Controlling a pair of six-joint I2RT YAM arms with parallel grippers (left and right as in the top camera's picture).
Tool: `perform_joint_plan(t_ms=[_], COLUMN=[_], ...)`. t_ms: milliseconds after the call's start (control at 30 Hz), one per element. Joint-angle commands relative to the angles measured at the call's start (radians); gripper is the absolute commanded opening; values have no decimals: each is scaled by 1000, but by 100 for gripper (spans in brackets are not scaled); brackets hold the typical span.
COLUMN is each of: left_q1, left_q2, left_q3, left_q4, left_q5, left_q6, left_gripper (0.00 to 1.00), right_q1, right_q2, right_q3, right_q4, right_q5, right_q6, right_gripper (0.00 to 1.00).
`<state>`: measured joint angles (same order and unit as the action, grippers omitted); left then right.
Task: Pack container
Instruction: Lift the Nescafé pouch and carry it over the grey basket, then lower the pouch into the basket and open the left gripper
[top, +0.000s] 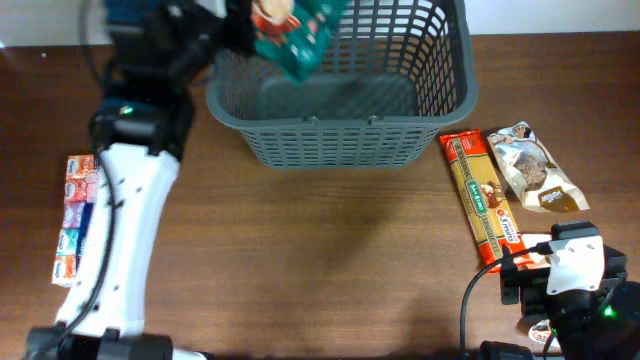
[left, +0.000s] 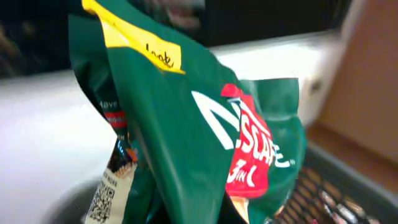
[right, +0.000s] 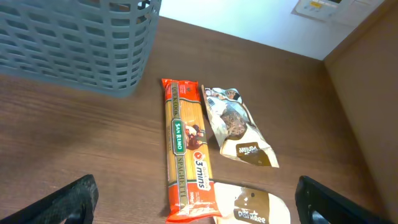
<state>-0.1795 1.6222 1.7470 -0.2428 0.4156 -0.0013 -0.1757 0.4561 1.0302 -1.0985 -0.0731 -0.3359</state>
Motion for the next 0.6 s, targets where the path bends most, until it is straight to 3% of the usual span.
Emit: perform_joint_plan(t_ms=[0, 333, 567], left_q1=[-45, -86, -86], left_q2=[4, 25, 26], left_q3=[44, 44, 43], left_q4=[-40, -338, -533], left_q5=[15, -5, -236], left_q6=[-13, 17, 71], left_gripper=[2, 2, 2], right_q1=[6, 6, 6], right_q2=[-4, -4, -4], right_q3=[0, 0, 0], right_q4=[3, 3, 3], right_q5=[-13, -13, -13], right_q6=[12, 12, 12], right_gripper=[99, 99, 99])
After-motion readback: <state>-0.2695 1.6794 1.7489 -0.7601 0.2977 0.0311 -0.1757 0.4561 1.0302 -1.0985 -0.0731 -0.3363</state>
